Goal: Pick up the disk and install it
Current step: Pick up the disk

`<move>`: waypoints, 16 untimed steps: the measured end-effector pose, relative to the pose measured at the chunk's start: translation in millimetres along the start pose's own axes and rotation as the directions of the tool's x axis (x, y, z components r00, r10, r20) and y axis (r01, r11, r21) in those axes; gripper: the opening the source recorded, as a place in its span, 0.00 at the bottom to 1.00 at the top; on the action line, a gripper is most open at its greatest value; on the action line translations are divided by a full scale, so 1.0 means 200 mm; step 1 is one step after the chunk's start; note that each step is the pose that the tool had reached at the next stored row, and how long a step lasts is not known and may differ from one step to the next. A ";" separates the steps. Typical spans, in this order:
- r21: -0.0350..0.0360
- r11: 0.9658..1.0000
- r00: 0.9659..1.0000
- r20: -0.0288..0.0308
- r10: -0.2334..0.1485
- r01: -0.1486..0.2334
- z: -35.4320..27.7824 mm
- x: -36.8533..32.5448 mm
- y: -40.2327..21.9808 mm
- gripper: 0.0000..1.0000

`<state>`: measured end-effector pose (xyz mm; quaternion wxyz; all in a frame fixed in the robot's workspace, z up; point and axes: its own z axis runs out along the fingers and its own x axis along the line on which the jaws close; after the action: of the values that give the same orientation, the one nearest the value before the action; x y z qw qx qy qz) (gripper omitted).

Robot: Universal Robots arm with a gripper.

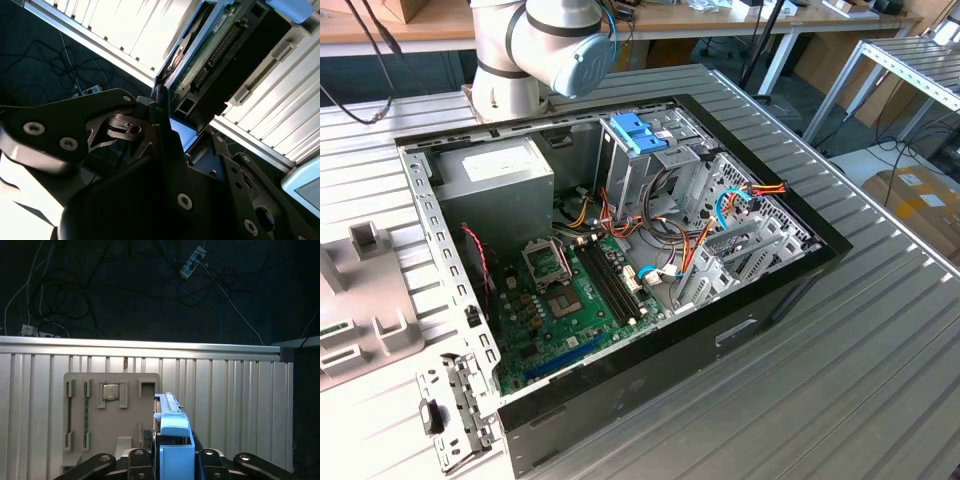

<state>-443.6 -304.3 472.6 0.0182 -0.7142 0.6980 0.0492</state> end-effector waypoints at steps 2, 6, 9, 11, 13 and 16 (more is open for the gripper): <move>0.000 1.000 1.000 0.000 0.000 0.000 -0.017 -0.002 0.001 0.37; 0.000 1.000 1.000 0.000 0.000 0.000 -0.029 -0.003 0.001 0.37; 0.000 1.000 1.000 0.000 0.000 0.000 -0.029 -0.003 0.001 0.37; 0.000 1.000 1.000 0.000 0.000 0.000 -0.029 -0.003 0.001 0.37; 0.000 1.000 1.000 0.000 0.000 0.000 -0.029 -0.003 0.001 0.37; 0.000 1.000 1.000 0.000 0.000 0.000 -0.029 -0.003 0.001 0.37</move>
<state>-443.6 -304.3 478.5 0.0183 -0.7142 0.6980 0.0493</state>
